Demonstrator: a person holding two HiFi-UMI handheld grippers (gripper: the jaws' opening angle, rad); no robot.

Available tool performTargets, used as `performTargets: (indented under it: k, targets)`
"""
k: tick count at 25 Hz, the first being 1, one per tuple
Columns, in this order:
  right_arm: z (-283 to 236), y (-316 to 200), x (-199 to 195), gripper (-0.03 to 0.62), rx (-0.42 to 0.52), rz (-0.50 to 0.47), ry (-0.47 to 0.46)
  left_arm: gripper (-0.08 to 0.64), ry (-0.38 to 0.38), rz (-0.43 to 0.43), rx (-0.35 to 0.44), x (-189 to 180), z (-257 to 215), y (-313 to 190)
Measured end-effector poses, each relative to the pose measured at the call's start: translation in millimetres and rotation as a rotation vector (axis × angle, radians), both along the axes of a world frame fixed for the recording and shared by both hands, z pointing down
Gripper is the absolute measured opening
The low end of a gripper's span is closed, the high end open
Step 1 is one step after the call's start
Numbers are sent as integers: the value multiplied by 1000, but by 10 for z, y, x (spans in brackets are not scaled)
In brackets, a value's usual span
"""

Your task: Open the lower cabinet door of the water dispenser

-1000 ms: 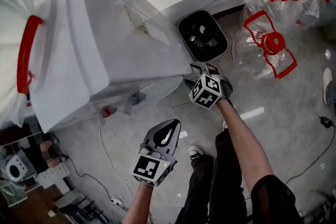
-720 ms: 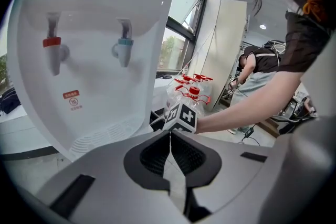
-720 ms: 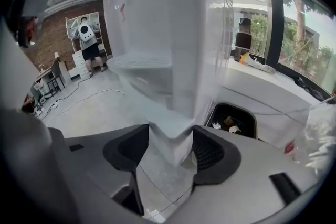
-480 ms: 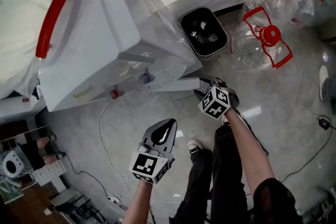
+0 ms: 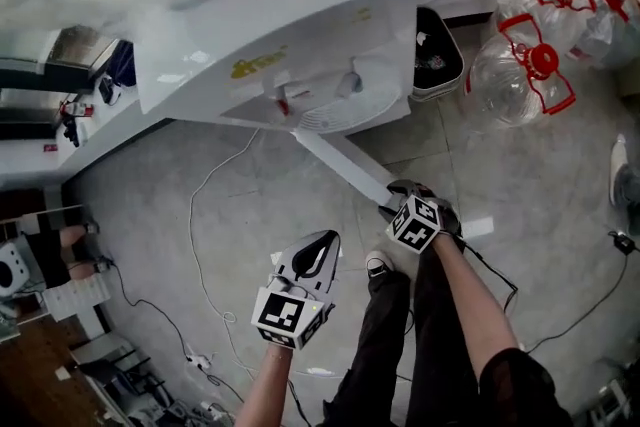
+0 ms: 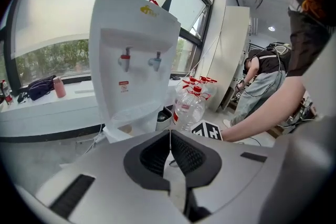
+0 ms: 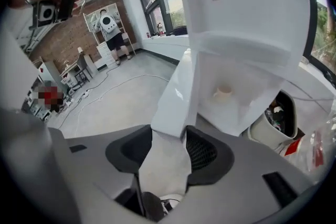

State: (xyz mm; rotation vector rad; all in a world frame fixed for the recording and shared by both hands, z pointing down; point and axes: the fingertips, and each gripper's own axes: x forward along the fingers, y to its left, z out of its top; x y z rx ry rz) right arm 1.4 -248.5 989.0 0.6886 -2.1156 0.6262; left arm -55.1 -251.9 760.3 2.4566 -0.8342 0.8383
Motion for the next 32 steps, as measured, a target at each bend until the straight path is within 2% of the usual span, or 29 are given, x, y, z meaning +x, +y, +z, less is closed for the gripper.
performTargets:
  k: [6,11,17,21,24,28,32]
  targets:
    - [-12,336,-746,179,-35,-94,-28,20,5,-81,17,-556,-47,138]
    - [1,424,-1380,179,-47,-174,-46,20,2,-144,22,-1031,-1,220]
    - [-14,428,-1876,179,-60,-207,-60,20,-5,-212,13,-1525,35,373]
    - [-112,463,-1958,181,-79,-189,-54,20,6,-233,13,-1718,-69,430]
    - [-413,468,-1955,181,-75,-145,-87,20,9,-224,17,-1771,-250,448]
    - [-1107,352,-1848,181,-49,-40,-162,20,0,-179,50,-1735,-619,425]
    - [-1949,98,-1592,175,37,81,-210,20,29,-145,95,-1658,-1074,379]
